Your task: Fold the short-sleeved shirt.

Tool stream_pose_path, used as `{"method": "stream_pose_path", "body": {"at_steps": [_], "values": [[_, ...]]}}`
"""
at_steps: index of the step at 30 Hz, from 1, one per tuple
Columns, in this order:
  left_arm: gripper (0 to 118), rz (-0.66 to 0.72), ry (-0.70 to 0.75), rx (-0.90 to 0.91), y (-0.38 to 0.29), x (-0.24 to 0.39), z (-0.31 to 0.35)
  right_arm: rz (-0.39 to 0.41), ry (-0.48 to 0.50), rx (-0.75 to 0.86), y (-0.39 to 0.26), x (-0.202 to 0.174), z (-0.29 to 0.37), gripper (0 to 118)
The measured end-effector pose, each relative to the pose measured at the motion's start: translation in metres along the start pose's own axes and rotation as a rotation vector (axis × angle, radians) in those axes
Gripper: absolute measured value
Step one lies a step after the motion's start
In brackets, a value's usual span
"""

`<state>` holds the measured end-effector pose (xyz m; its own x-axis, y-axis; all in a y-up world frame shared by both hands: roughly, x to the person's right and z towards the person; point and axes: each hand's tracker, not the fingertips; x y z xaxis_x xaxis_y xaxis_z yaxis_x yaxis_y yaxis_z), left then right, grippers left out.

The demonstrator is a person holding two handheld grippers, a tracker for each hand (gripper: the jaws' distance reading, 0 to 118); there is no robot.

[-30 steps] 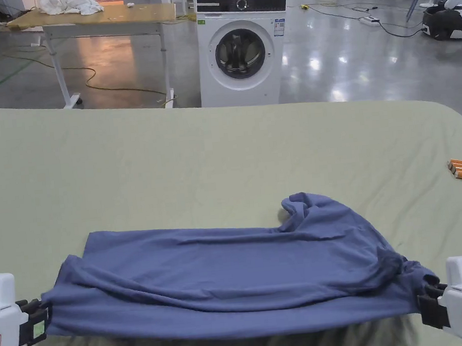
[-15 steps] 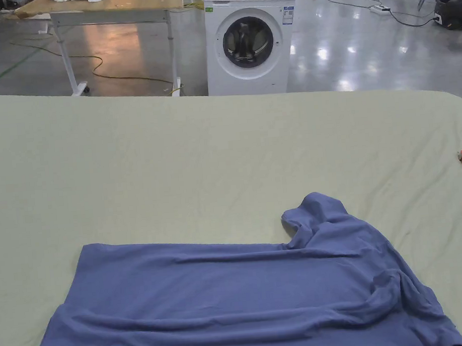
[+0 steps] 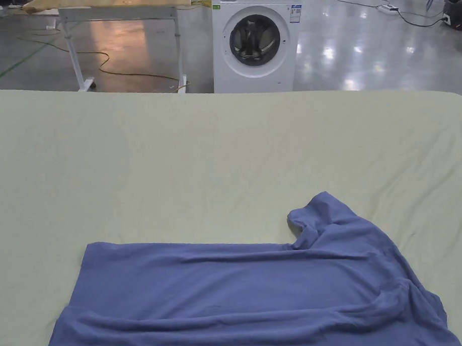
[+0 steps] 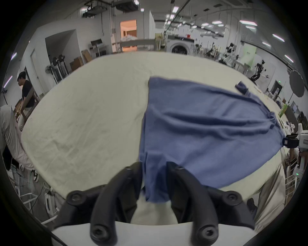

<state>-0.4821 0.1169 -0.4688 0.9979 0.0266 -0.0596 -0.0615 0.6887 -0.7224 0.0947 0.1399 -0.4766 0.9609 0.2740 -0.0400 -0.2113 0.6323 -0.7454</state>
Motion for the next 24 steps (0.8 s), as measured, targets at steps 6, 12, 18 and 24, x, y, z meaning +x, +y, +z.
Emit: {"method": "stream_pose_path", "body": {"at_steps": [6, 12, 18, 24], "values": [[33, -0.017, -0.038, 0.2, 0.041, 0.034, 0.01, -0.09, -0.017, 0.295, 0.05, -0.021, 0.035, 73], [27, -0.034, 0.011, 0.448, 0.085, 0.079, 0.022, -0.208, 0.06, 0.569, 0.1, -0.06, 0.048, 71], [0, -0.073, 0.06, 0.546, 0.109, 0.101, 0.029, -0.19, 0.111, 0.643, 0.137, -0.099, 0.04, 10], [0, -0.051, 0.071, 0.491, 0.129, 0.09, 0.005, -0.19, 0.129, 0.665, 0.148, -0.114, 0.025, 3]]}}
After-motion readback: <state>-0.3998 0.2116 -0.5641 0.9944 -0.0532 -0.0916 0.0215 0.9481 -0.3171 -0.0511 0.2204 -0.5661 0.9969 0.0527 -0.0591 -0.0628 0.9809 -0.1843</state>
